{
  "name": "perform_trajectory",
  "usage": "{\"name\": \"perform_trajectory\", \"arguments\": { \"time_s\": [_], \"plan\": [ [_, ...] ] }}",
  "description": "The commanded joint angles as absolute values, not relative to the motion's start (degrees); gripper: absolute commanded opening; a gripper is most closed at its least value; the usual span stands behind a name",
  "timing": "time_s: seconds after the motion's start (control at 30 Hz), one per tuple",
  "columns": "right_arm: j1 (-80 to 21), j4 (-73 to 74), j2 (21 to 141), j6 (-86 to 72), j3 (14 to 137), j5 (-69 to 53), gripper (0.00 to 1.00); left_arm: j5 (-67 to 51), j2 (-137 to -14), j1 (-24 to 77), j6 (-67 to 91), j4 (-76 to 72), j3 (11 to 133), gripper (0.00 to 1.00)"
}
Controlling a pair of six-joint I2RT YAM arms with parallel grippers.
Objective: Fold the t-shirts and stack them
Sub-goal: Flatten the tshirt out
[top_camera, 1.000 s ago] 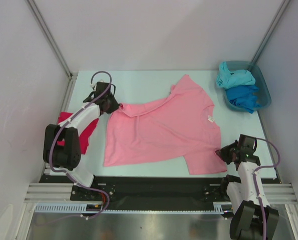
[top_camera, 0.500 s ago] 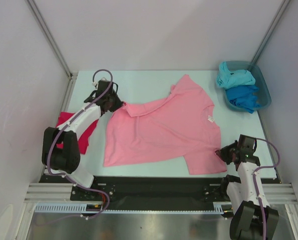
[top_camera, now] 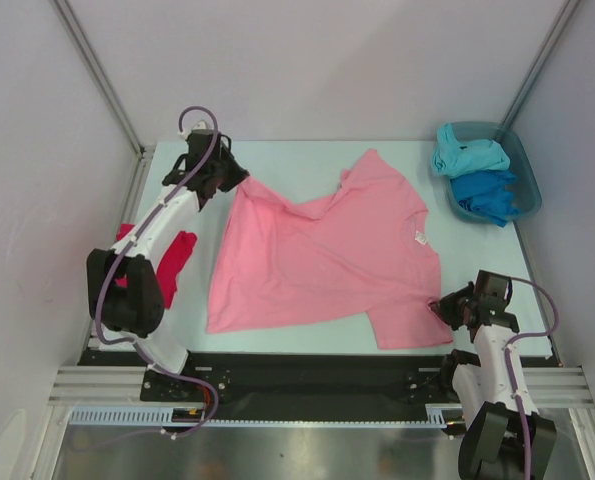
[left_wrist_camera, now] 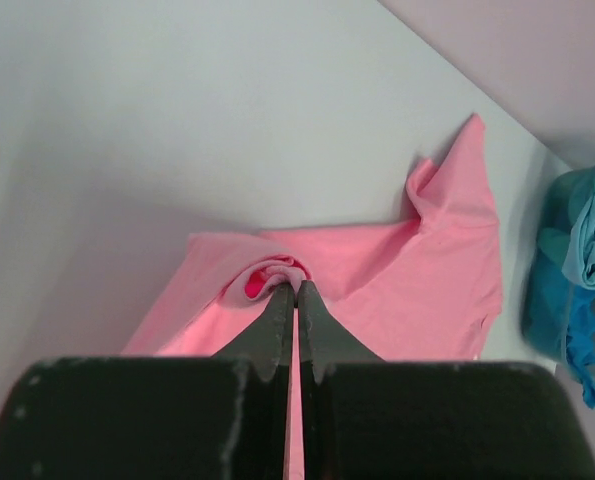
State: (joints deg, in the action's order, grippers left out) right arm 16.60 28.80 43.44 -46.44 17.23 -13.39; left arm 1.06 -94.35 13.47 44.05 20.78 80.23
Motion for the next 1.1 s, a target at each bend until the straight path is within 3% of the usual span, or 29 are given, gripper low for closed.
{"name": "perform_trajectory", "arguments": {
  "time_s": [0.0, 0.3, 0.73, 0.87, 1.07],
  "plan": [
    [16.6, 27.9, 42.7, -45.7, 16.9, -14.1, 0.0, 0.4, -97.3, 12.4, 43.8, 19.9, 84.5, 0.01],
    [16.7, 28.3, 42.6, -45.1, 17.0, -14.4, 0.0, 5.9, -100.5, 10.9, 45.9, 18.7, 78.5, 0.24],
    [16.8, 28.3, 42.5, -44.9, 16.9, -14.4, 0.0, 5.3, -99.5, 8.9, 43.7, 17.2, 75.8, 0.24],
    [16.8, 28.1, 42.6, -45.1, 16.8, -14.5, 0.0, 6.9, -98.0, 9.9, 43.8, 17.8, 71.8, 0.3],
    [16.8, 27.9, 42.6, -45.1, 16.9, -14.6, 0.0, 8.8, -96.2, 10.4, 43.7, 16.4, 64.3, 0.32]
  ]
}}
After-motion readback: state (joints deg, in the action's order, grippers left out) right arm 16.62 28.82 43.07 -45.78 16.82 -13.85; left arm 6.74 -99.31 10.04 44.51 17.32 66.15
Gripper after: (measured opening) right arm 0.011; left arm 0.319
